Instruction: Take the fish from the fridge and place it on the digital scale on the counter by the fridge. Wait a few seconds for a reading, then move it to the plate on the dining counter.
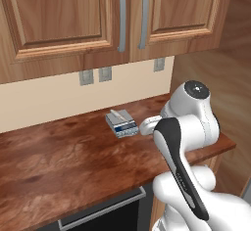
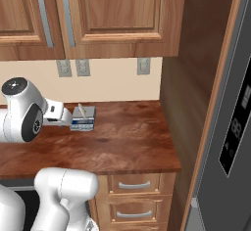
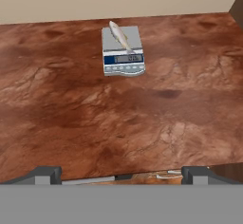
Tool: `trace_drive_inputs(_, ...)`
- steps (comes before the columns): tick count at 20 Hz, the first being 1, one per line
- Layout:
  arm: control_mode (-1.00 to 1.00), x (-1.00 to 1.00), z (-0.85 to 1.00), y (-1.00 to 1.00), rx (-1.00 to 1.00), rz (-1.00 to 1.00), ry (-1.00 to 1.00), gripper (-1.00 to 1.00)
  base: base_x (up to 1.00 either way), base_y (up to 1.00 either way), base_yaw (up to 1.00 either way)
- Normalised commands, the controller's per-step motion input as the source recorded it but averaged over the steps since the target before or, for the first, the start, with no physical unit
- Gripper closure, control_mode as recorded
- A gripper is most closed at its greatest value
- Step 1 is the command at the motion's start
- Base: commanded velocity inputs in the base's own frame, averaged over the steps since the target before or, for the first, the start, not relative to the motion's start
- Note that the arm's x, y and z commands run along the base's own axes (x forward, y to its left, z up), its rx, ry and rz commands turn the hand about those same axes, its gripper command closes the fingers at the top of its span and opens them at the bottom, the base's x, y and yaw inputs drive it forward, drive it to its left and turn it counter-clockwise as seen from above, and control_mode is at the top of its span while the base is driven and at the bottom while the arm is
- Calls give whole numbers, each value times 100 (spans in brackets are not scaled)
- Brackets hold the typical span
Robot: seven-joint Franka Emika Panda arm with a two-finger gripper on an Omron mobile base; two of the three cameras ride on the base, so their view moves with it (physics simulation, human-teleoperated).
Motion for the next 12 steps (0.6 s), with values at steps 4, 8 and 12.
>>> trace_drive_inputs(4, -100, 0, 0, 0, 0, 0, 0, -100, 0, 0, 0)
trace_drive_inputs(8, -100, 0, 0, 0, 0, 0, 0, -100, 0, 0, 0)
trace_drive_inputs(12, -100, 0, 0, 0, 0, 0, 0, -100, 0, 0, 0)
